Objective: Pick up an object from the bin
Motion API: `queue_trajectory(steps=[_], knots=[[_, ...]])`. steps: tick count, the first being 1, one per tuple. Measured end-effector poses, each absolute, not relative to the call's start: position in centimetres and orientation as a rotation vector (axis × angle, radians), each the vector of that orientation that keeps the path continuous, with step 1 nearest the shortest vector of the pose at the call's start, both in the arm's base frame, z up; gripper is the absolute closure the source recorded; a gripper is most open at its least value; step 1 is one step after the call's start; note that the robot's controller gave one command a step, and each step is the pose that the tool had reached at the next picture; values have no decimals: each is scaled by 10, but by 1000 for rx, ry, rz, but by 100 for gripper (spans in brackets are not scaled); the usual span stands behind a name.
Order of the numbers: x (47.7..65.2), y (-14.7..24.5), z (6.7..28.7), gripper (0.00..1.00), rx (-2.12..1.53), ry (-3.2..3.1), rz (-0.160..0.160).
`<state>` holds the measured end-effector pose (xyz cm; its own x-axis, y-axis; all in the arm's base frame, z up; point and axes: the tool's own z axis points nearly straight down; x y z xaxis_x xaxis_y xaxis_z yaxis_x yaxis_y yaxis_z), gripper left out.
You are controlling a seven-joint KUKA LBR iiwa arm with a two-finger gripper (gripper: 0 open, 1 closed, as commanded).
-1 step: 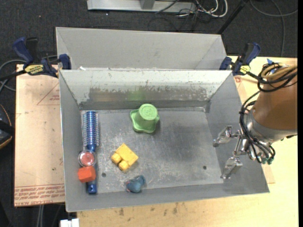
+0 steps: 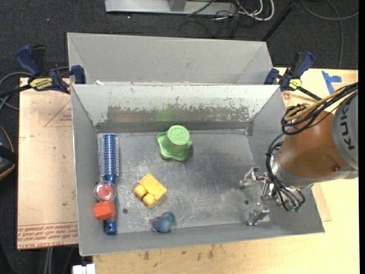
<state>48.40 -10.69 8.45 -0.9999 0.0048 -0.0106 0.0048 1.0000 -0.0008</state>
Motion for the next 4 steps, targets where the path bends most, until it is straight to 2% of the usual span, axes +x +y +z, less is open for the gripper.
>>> queue_trajectory(steps=[1, 2, 3, 4], knots=[[492, -80, 75, 0, 171, 3127, -7], [509, -15, 124, 0, 484, 3099, 6], [527, 67, 74, 0, 442, 3103, 1], [479, 75, 97, 0, 78, 3141, 2]])
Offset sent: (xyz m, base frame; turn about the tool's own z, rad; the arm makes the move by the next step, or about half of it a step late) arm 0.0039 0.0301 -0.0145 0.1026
